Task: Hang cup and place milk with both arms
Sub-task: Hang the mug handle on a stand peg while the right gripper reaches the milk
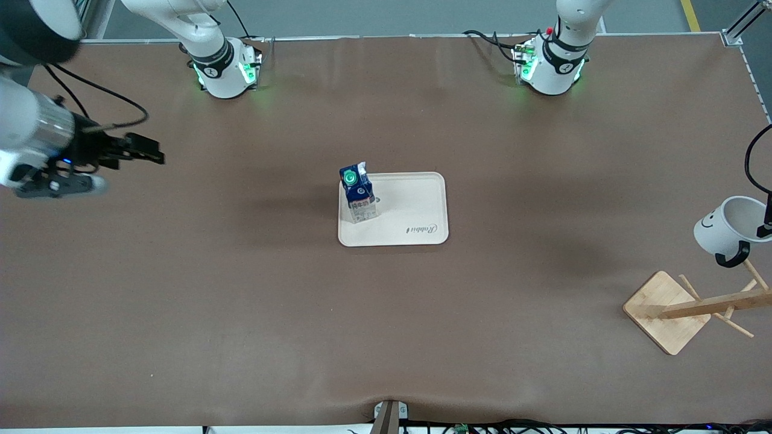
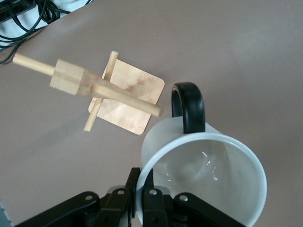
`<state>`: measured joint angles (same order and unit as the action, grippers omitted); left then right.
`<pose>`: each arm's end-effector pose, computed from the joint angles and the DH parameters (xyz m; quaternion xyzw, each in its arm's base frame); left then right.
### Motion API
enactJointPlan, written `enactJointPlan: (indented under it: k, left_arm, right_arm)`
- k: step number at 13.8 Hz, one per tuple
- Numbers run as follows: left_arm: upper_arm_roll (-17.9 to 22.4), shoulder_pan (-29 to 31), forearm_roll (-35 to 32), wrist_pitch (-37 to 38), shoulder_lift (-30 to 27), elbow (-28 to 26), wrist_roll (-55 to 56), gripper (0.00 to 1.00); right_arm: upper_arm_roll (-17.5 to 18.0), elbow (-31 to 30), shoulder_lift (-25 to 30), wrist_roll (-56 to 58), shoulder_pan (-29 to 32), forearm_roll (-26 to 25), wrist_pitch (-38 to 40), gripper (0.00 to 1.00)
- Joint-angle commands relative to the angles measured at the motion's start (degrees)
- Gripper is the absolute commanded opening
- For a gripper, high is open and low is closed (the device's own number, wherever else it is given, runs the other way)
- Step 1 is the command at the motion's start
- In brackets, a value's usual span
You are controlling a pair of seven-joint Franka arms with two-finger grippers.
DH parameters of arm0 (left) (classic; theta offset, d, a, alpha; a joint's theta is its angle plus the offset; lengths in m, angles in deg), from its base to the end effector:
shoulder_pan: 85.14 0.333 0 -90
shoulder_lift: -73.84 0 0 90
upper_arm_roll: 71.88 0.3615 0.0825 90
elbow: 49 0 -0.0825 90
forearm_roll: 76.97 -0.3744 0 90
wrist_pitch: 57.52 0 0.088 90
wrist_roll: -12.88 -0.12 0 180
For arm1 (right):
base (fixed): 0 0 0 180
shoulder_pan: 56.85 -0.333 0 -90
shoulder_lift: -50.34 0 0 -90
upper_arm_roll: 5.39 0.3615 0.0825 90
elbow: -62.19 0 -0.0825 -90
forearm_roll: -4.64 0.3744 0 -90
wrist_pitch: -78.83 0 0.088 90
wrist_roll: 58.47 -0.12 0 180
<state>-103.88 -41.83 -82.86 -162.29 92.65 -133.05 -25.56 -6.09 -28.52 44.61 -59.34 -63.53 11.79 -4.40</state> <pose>0.6333 0.1923 0.5555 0.9717 -0.2298 0.0523 0.0144 0.5531 0.0745 0.5885 -0.9905 -0.0443 0.1183 0.0548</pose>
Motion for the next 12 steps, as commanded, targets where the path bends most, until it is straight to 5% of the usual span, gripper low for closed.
enactJointPlan:
  k: [1, 7, 12]
  left_arm:
    - [-0.3, 1.2, 1.9, -0.2, 1.3, 1.4, -2.3, 0.0]
    - [-0.3, 2.1, 1.7, -2.4, 2.5, 1.5, -2.6, 0.0]
    - [0.4, 2.1, 1.6, -3.9, 3.9, 1.7, -2.6, 0.0]
  right_arm:
    - [-0.4, 0.4, -1.6, -3.1, -5.1, 0.3, -1.5, 1.0]
    - [-0.3, 0.6, -7.4, -19.0, -18.3, 3.0, -10.2, 1.0]
    - [-0.4, 0.6, -11.5, -19.9, -24.0, 6.7, -16.5, 1.0]
